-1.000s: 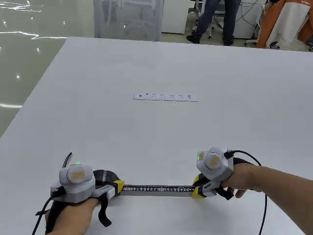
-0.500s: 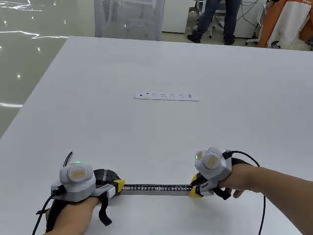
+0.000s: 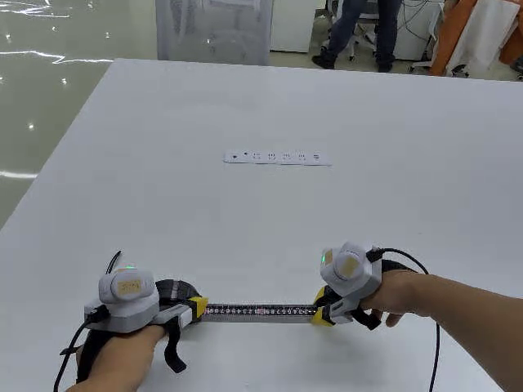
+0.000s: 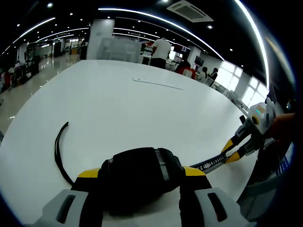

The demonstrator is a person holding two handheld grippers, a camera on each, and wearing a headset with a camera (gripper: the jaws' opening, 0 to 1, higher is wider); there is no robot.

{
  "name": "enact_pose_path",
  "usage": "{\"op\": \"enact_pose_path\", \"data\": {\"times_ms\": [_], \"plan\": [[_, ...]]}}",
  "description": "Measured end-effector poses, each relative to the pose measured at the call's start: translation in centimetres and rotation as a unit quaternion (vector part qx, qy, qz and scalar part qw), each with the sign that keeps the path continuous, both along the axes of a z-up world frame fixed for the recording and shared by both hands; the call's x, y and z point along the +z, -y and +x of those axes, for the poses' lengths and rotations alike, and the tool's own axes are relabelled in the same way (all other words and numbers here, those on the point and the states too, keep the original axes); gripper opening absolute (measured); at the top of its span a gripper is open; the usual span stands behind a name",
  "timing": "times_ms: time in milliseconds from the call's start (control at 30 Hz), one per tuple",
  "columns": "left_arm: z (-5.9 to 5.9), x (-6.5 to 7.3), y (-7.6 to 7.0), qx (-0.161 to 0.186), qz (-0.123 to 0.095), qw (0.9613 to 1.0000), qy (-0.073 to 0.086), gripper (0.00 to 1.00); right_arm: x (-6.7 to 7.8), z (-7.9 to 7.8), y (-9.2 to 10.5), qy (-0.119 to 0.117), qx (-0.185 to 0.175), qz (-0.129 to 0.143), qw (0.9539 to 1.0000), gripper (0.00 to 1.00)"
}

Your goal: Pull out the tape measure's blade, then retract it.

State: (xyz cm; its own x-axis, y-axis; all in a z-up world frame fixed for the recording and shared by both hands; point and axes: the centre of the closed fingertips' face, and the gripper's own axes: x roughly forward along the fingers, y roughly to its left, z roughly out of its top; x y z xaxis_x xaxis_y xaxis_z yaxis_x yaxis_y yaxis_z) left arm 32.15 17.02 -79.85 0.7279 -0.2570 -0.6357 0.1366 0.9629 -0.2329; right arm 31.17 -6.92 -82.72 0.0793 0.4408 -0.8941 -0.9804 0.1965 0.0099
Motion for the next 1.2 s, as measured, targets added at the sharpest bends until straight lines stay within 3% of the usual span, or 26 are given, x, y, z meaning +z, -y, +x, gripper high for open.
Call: {"op": "enact_pose_path", "data": {"times_ms": [1200], "plan": [[0.1,0.0,-0.1,0.0,-0.004,1.0,0.0,0.61,0.0,0.0,-2.4,0.001,0.003,0.008,1.0,0.14]]}}
